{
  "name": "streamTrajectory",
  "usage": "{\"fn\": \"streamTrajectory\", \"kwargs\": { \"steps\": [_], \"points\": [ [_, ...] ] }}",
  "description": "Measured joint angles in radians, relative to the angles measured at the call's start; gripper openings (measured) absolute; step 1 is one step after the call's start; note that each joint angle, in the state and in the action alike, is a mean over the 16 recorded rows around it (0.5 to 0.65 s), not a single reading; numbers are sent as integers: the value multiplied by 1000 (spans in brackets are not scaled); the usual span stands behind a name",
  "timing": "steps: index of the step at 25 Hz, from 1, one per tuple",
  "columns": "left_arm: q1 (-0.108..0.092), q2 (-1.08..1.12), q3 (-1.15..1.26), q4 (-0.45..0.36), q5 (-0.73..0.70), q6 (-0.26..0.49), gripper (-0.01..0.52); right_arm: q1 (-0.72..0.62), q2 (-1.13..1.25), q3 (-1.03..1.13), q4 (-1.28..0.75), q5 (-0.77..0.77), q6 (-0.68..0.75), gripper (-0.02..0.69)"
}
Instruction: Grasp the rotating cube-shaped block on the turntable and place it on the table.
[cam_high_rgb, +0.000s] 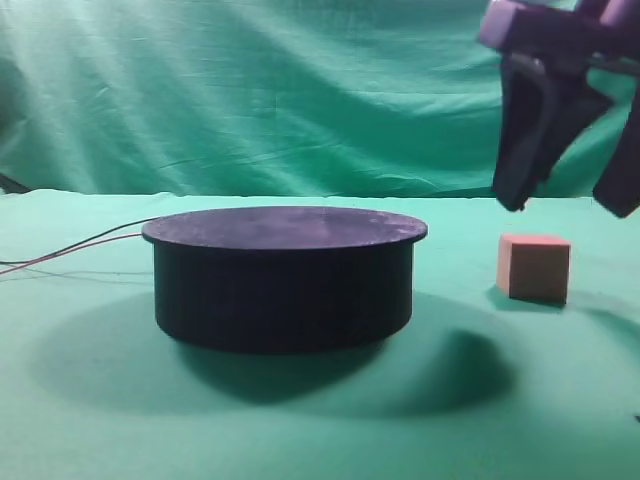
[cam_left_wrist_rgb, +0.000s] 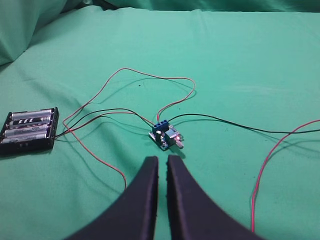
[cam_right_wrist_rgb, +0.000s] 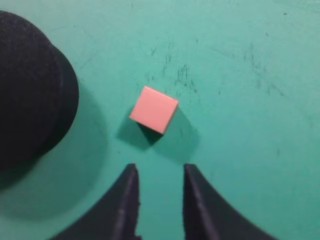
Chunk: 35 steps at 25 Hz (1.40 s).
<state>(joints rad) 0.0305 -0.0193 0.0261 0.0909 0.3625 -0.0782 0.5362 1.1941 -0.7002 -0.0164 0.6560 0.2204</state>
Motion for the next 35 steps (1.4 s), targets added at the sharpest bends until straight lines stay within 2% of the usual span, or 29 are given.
{"fn": "streamTrajectory", "kwargs": {
  "steps": [5, 9, 16, 25, 35],
  "points": [
    [0, 0, 0, 0, 0, 0, 0, 0, -179, 30, 0, 83, 7, 60],
    [0, 0, 0, 0, 0, 0, 0, 0, -308, 72, 1, 98, 13, 6],
    [0, 0, 0, 0, 0, 0, 0, 0, -453, 142, 2, 71, 5, 0],
    [0, 0, 0, 0, 0, 0, 0, -17, -516, 189, -19, 21, -105, 0],
    [0, 0, 0, 0, 0, 0, 0, -187, -730, 387, -52, -178, -203, 0]
  ]
}}
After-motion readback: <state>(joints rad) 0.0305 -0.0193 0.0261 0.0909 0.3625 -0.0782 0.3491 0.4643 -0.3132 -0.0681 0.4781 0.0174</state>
